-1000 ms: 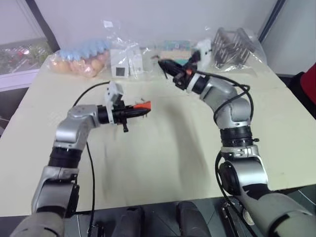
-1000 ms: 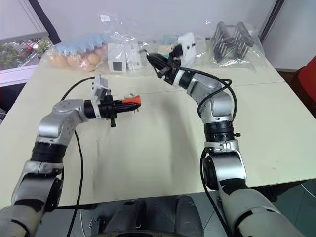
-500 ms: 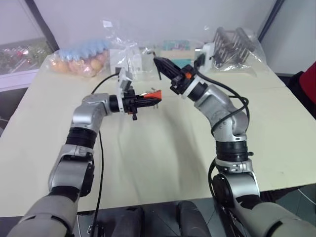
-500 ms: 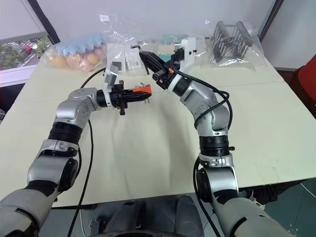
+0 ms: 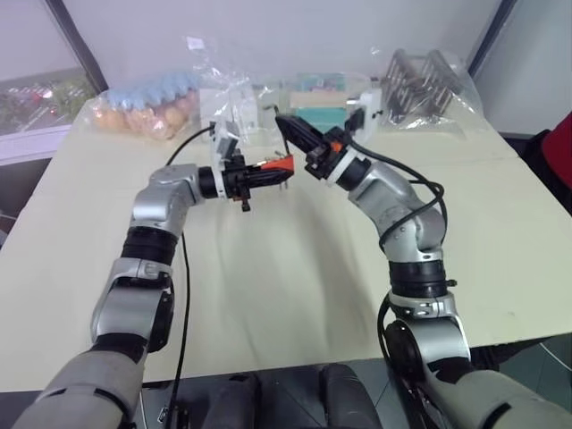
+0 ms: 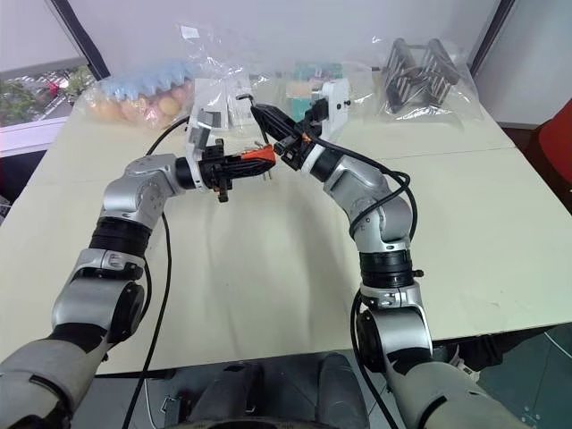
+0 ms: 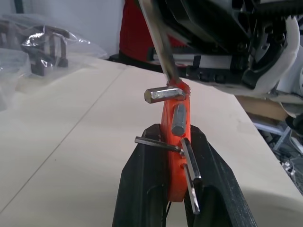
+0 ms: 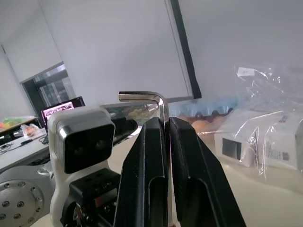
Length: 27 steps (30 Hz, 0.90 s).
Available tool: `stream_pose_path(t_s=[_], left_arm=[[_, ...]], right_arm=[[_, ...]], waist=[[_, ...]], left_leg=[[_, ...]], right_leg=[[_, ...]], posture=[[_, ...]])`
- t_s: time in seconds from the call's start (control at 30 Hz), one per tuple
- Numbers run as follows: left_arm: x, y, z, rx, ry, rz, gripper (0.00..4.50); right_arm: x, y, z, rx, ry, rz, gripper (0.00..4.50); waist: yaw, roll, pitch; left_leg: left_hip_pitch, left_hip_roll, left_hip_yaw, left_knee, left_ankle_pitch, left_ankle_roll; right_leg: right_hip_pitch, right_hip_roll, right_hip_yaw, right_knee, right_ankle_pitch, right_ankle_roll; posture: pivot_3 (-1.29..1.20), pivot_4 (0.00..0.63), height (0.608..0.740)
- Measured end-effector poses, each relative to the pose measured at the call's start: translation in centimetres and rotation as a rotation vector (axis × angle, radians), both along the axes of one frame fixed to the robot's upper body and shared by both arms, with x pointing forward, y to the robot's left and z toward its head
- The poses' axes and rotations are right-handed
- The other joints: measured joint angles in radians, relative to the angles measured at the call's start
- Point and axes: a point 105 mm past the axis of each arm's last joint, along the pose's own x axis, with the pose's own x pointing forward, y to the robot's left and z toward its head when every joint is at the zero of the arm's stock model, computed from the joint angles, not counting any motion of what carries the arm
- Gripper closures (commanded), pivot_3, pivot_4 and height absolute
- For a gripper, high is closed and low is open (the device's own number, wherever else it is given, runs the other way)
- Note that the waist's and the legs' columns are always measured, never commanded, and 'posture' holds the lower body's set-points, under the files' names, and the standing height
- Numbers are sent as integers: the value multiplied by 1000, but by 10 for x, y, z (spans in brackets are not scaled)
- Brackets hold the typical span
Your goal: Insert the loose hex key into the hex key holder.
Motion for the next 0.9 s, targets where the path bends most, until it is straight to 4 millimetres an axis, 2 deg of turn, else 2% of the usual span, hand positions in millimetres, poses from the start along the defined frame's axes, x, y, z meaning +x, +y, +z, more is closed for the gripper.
stream_pose_path(t_s=[0.43, 0.9], left_arm=[[-2, -4, 5, -33, 21, -1, 4500], [2, 1, 8, -87, 78, 31, 4500]], right_arm=[[0, -1, 2, 3, -17, -4, 4475], [-1, -7, 8, 12, -59, -23, 4475]], waist=[[0, 0, 0], [0, 0, 0]], left_leg=[[0, 0, 0, 0, 0, 0], [0, 0, 0, 0, 0, 0]], right_leg=[[0, 0, 0, 0, 0, 0], [0, 0, 0, 0, 0, 0]], posture=[[0, 150, 740], [0, 150, 740]])
